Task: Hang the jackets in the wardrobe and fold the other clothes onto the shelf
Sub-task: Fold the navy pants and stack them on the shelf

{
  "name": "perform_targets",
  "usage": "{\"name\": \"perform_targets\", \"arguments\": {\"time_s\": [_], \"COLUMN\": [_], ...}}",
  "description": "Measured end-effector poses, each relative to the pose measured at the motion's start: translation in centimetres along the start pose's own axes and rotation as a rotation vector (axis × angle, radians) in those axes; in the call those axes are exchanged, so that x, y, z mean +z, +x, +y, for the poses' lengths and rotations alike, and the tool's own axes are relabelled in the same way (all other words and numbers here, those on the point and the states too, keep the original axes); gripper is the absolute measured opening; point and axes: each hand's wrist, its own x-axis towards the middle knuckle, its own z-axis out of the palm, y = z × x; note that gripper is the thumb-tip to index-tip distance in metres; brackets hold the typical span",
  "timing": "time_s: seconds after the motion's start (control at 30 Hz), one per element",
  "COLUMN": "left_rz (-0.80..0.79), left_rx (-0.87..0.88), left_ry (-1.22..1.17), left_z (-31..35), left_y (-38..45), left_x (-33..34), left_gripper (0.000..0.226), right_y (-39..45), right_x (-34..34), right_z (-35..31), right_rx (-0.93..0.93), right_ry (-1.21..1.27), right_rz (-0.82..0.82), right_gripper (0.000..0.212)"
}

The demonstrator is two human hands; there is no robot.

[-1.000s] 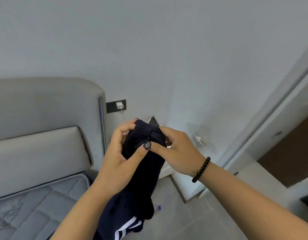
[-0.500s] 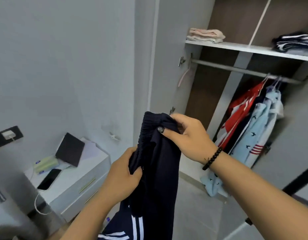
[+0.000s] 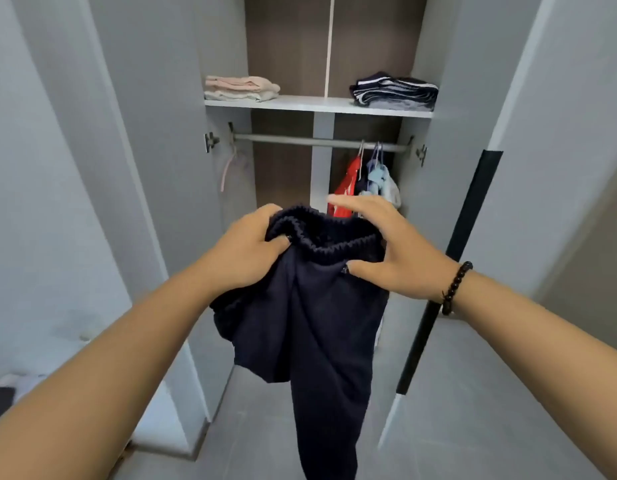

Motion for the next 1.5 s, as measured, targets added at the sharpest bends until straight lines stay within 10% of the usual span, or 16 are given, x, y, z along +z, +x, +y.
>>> {"name": "perform_targets", "arguments": {"time_s": [0.57, 0.83, 1.23, 1.5], "left_rz": [-0.18, -0.333, -0.113, 0.179], "left_rx": [0.43, 0.553, -0.112, -0.476], "left_ry": [0.477, 0.648, -0.364, -0.688], "left_z": [0.9, -1.6, -3.0, -2.2], "left_y": [5.5, 3.7, 3.0, 2.1], "left_x": [1.3, 0.8, -1.6, 0.7], "left_gripper": [0.071, 0.046, 0.022, 0.024], "right_y": [0.7, 1.0, 1.9, 3.0], "right_x": [-9.2, -10.3, -7.6, -2.0], "right_z": [3.5, 2.5, 2.8, 1.7], "right_rx": [0.241, 0.398, 0.632, 0.67], "right_ry": [-0.525, -0.585, -0.341, -0.364], "right_rz": [-0.009, -0.038, 0.218, 0.1], "right_gripper": [0.011, 0.027, 0.016, 0.039]}}
